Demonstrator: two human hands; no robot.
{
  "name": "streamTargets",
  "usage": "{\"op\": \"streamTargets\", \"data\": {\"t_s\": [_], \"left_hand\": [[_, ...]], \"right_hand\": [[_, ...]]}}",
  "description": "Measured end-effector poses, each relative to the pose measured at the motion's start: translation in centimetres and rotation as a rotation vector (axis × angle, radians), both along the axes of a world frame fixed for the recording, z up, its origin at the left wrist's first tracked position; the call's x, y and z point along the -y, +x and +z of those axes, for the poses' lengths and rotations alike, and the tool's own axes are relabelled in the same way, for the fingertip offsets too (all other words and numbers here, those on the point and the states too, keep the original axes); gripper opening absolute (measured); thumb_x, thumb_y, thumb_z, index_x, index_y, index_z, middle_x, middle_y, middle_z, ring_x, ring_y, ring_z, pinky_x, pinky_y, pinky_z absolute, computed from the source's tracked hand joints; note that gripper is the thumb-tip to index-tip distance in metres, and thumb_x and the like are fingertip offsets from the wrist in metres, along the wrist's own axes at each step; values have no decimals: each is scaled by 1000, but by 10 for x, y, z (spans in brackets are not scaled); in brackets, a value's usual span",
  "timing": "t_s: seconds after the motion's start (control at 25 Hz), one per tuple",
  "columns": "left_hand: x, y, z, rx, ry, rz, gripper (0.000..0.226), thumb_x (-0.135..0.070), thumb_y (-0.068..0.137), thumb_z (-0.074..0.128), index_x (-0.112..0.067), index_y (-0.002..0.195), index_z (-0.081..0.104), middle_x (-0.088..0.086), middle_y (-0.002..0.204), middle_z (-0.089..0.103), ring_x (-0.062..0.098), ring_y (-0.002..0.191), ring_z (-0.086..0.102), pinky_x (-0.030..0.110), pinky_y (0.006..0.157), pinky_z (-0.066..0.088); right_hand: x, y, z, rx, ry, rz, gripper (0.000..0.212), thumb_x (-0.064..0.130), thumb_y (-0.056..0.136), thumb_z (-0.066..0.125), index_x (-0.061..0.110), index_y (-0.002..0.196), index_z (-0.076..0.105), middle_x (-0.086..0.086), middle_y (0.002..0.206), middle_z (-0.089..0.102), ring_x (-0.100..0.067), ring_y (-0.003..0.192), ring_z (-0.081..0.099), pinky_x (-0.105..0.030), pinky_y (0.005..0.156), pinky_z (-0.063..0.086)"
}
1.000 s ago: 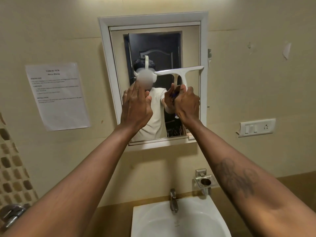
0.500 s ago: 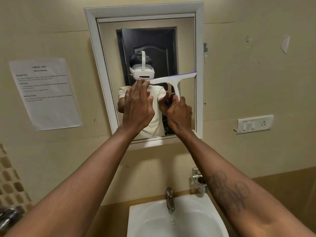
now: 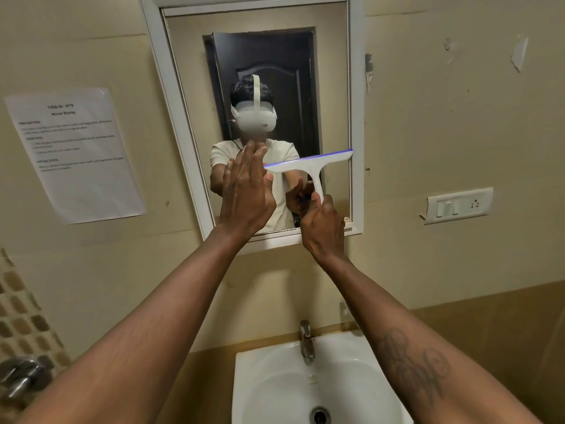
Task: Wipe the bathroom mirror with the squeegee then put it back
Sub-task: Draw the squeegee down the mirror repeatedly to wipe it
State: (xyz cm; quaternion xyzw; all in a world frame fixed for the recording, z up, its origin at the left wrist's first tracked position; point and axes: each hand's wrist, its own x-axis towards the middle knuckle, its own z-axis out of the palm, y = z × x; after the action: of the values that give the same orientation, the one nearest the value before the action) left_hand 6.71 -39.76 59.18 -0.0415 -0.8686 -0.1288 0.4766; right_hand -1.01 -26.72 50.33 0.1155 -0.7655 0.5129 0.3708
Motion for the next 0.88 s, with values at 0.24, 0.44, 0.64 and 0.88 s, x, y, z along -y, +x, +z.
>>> {"op": "streamTargets", "data": {"t_s": [0.24,0.44,0.64,0.88], "left_hand": [[-1,1,-11,52,-2,23,56,-13,101,56,-12,156,42,10,169,36,29,159,31,57,128,27],[-1,5,-22,70,-6,22,57,-12,101,55,-13,156,41,7,169,36,25,161,27,56,130,23],[-1,12,-31,92,20,11,57,-11,102,54,-13,157,41,6,170,34,24,161,26,58,130,25],[2,20,-37,127,17,26,56,-10,102,53,-12,157,40,6,171,32,25,162,24,58,128,27]], "right_hand": [[-2,4,-22,33,3,-18,44,42,107,32,6,107,58,-20,84,69,-44,75,65,-41,58,45],[-5,10,-42,49,12,1,37,36,110,37,7,106,59,-13,76,66,-35,66,64,-41,56,50],[-7,19,-61,64,5,36,38,39,109,34,10,104,58,-1,67,58,-17,57,59,-32,51,44],[-15,34,-110,247,83,14,35,42,110,32,17,91,50,0,64,53,-19,52,51,-31,45,32]]}}
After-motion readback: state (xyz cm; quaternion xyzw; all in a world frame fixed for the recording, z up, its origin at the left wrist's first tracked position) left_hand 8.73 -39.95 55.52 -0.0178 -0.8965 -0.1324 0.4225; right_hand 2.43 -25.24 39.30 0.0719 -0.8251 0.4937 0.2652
